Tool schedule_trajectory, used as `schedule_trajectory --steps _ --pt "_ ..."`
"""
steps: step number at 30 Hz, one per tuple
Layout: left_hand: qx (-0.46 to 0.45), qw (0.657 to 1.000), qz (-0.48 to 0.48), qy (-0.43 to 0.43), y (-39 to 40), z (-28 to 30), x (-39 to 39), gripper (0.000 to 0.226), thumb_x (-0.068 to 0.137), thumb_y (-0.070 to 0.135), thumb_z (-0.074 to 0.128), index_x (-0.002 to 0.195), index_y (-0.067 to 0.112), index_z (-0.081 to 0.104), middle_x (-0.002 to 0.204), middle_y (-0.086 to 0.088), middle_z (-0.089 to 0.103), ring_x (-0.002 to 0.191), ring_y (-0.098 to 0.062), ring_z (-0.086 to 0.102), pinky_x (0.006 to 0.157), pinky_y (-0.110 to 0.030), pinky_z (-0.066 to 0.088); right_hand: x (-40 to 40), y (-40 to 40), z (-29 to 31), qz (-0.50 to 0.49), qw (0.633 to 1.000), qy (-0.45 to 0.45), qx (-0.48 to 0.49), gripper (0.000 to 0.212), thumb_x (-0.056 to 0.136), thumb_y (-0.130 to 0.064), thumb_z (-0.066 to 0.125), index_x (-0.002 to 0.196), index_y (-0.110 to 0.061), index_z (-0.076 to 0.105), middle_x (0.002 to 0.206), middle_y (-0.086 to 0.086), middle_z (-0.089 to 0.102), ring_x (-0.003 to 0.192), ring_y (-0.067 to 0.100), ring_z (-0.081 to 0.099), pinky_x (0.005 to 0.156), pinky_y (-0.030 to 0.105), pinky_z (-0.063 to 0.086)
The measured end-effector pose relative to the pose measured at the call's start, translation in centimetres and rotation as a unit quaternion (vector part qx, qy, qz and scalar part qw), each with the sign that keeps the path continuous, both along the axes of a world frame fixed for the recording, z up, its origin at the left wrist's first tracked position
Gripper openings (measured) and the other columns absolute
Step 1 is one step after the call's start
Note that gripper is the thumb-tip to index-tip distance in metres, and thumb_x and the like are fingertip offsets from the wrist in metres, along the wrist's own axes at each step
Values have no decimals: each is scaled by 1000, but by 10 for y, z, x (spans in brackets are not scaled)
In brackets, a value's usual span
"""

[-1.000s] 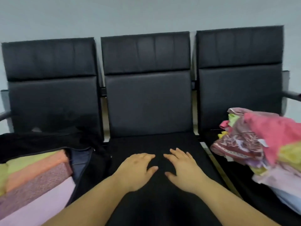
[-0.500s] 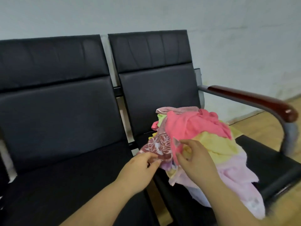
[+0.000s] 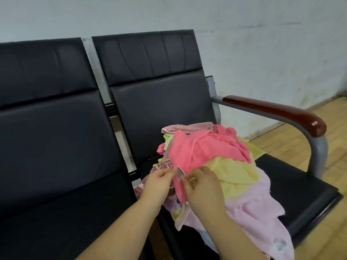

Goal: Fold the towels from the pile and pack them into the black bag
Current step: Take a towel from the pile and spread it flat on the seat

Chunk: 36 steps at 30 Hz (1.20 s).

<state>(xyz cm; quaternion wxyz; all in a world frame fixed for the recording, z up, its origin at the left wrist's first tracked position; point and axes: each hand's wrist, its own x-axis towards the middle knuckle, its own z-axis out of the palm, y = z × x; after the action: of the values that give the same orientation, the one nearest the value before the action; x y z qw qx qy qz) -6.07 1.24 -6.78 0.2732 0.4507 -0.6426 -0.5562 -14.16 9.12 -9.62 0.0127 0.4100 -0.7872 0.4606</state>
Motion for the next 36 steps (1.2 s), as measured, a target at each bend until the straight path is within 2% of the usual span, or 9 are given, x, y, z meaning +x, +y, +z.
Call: schedule_trajectory --steps 6,11,14,17,23,26,28,30,36 --pt "50 997 0 56 -9 13 -14 44 85 22 71 125 11 59 115 -9 66 101 -24 66 99 -41 49 13 -1 9 116 989 -94 -22 21 90 -22 56 71 -31 51 79 -11 59 81 12 55 76 31 44" --pt "31 994 -80 68 -15 17 -17 11 88 9 65 94 1 69 77 -9 72 79 -25 68 89 -41 54 0 2 22 24 959 -227 -166 12 88 -24 66 91 -28 55 85 -14 62 75 -5 58 67 8 43" --pt "-10 953 -297 -53 -3 26 -3 12 89 2 61 82 9 67 68 5 65 64 -6 59 70 -22 49 -18 6 27 -10 921 -327 -209 43 85 -25 70 124 -20 53 111 -5 60 97 8 59 86 23 50" --pt "36 907 -405 -109 0 34 10 11 88 6 64 90 16 67 74 15 67 67 3 60 67 -14 46 -31 9 26 2 886 -400 -236 47 85 -9 68 130 -12 56 115 5 66 101 18 63 78 22 55" --pt "214 957 -163 109 -13 43 10 59 84 52 60 130 15 53 110 -13 70 93 -27 70 74 -35 58 -15 13 28 156 849 -456 -216 29 85 -8 67 112 -17 69 106 4 73 102 23 67 94 44 52" --pt "213 954 -113 178 -6 50 2 38 88 34 62 121 16 60 105 -13 71 92 -28 70 68 -36 60 8 21 32 259 856 -425 -142 25 84 -8 68 105 -21 72 101 0 74 98 18 69 87 32 54" --pt "160 970 -86 161 5 55 2 13 88 13 63 99 11 68 83 -12 72 71 -23 71 58 -30 58 14 20 34 205 880 -400 -154 15 79 -26 75 93 -20 74 92 -1 75 88 14 68 79 28 53" --pt "152 969 -115 159 13 58 9 12 88 1 59 95 6 68 83 -15 72 65 -21 70 58 -29 58 8 17 34 102 869 -432 -219 48 63 -48 81 96 -18 66 95 5 70 80 16 64 74 34 53" --pt "188 948 -234 107 22 60 51 44 76 15 62 118 3 62 115 -20 67 98 -29 66 88 -38 54 -3 20 43 98 774 -541 -313 56 86 1 62 138 -11 46 124 11 62 110 25 62 98 42 48"
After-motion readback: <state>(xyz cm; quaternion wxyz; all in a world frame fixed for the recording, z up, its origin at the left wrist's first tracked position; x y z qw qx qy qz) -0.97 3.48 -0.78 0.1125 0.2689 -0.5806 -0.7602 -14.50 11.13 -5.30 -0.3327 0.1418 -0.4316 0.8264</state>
